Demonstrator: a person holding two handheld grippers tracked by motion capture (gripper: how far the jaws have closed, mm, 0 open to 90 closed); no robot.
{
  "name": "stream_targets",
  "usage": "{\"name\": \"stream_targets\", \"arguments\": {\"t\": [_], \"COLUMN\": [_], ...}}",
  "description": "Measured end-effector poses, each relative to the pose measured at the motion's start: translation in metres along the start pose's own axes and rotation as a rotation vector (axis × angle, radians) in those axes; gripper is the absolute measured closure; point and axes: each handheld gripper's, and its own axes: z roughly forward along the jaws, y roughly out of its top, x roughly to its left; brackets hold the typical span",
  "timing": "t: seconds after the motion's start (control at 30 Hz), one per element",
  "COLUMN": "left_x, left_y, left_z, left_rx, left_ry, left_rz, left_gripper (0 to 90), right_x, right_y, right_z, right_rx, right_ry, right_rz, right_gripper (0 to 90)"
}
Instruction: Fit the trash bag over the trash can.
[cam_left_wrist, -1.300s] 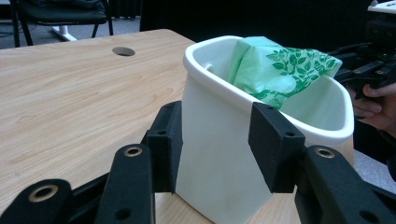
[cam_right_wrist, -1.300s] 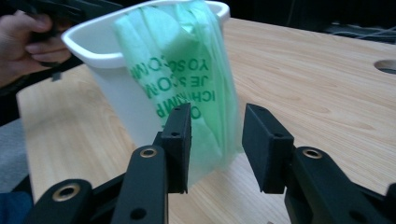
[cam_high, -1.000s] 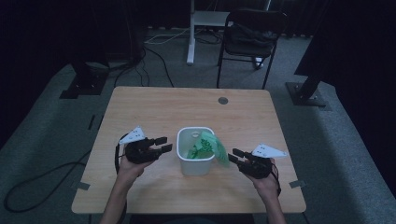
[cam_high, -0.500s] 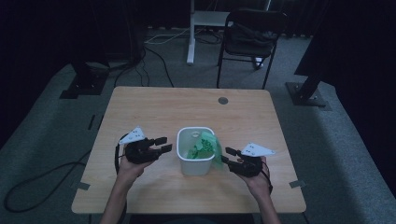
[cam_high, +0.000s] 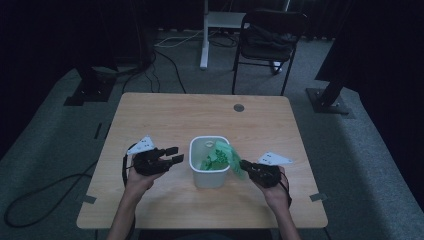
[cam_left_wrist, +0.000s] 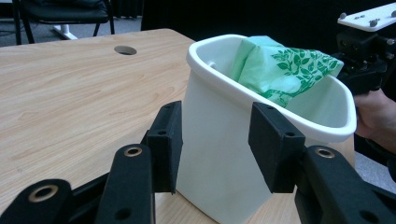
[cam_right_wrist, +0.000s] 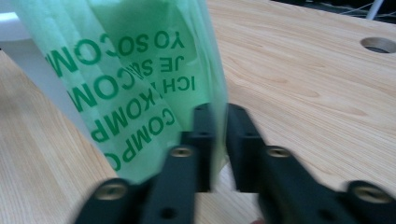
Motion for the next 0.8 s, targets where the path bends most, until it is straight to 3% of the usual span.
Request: {"name": "stream_targets", "arguments": {"t": [0.23,0.5,0.63,0.8], "left_x": [-0.001,-0.001,-0.001,-0.002], "left_y": [0.001,0.003,0.004,0.005], "left_z": [0.000,-0.003,-0.004,-0.005], "left_rx": [0.001,-0.007,-0.008,-0.013], "left_ry": [0.000,0.008,0.007,0.010], "left_rz": [0.005,0.007,0.009,0.010], "left_gripper": [55.8,55.8,55.8,55.8], "right_x": [-0.007,-0.010,-0.011,-0.010], "right_y": [0.006,0.033,0.046,0.060], "right_z": [-0.022,-0.051,-0.055,-0.053], "right_rx": [-0.059,-0.149,-0.179,-0.177], "right_ry": [0.023,0.058,0.074,0.086], "right_rz": [0.021,0.002,-0.001,-0.025], "right_gripper": [89.8,89.8,89.9,89.9]}}
